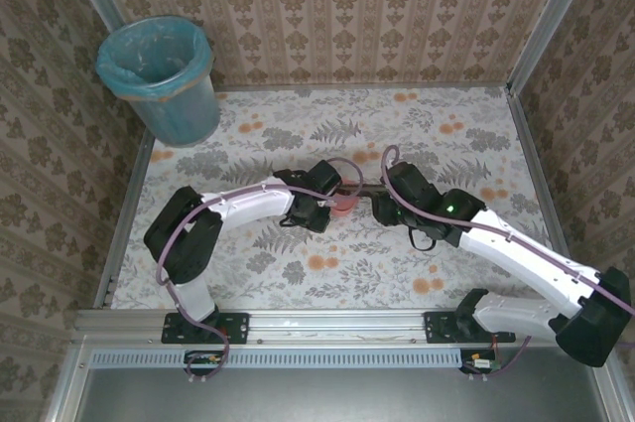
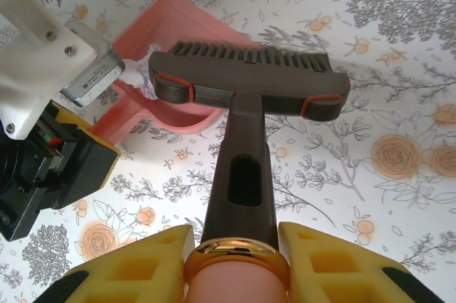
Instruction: Sweep away the paper scraps from the table
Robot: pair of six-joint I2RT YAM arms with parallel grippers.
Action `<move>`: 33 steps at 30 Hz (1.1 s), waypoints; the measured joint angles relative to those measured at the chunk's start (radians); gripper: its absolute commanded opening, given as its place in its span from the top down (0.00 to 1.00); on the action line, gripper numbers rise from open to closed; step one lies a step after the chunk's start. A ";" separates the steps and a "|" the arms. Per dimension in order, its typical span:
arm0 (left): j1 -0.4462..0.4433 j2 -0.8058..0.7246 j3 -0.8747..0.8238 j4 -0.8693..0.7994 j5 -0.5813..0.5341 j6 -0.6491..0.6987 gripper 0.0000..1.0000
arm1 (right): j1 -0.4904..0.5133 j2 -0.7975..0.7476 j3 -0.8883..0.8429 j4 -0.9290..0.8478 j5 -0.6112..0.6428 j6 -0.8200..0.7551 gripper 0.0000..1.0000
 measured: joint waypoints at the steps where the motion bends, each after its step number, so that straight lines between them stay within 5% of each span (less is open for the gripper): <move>1: 0.000 -0.003 -0.004 0.002 0.000 0.000 1.00 | 0.000 -0.009 0.000 -0.004 0.011 0.000 1.00; 11: 0.000 -0.039 -0.042 0.026 -0.008 0.004 1.00 | -0.008 -0.043 -0.039 0.065 0.164 -0.053 1.00; 26: 0.004 -0.079 -0.104 0.074 -0.061 0.026 1.00 | -0.035 -0.156 -0.592 0.697 0.328 -0.183 1.00; 33: 0.004 -0.114 -0.148 0.116 -0.079 0.026 1.00 | -0.072 -0.154 -0.621 0.816 0.354 -0.183 1.00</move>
